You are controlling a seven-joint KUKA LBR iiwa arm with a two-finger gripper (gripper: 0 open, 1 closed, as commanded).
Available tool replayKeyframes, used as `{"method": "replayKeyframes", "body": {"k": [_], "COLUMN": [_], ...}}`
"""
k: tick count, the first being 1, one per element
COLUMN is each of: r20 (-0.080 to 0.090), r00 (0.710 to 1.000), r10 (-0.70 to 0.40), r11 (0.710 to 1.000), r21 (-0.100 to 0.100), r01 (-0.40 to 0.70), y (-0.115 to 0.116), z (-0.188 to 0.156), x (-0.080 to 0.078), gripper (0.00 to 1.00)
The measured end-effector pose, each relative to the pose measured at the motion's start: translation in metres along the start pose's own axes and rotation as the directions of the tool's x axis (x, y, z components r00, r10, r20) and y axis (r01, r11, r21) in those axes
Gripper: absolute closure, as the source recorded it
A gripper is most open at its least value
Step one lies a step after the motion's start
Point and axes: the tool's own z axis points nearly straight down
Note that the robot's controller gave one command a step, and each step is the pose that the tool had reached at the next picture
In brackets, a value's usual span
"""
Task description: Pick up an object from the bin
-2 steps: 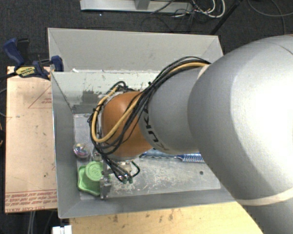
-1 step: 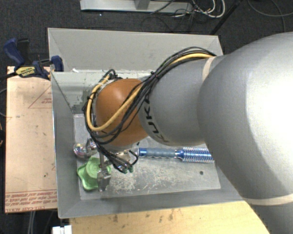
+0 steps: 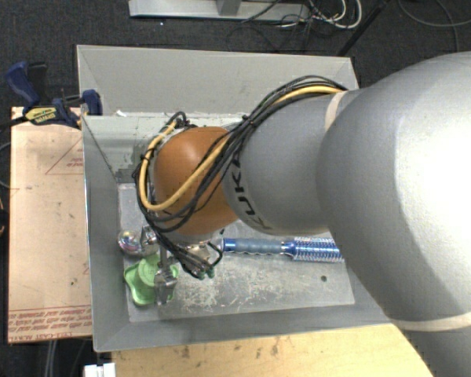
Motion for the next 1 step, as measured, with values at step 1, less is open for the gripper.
{"method": "replayKeyframes", "body": {"k": [1], "r20": [0.008], "r00": [1.0], "r10": [0.023], "r11": [1.0], "r21": [0.001], "r01": [-0.023], "y": [-0.0089], "z": [-0.1644], "x": [-0.0119], "gripper": [1.0]}}
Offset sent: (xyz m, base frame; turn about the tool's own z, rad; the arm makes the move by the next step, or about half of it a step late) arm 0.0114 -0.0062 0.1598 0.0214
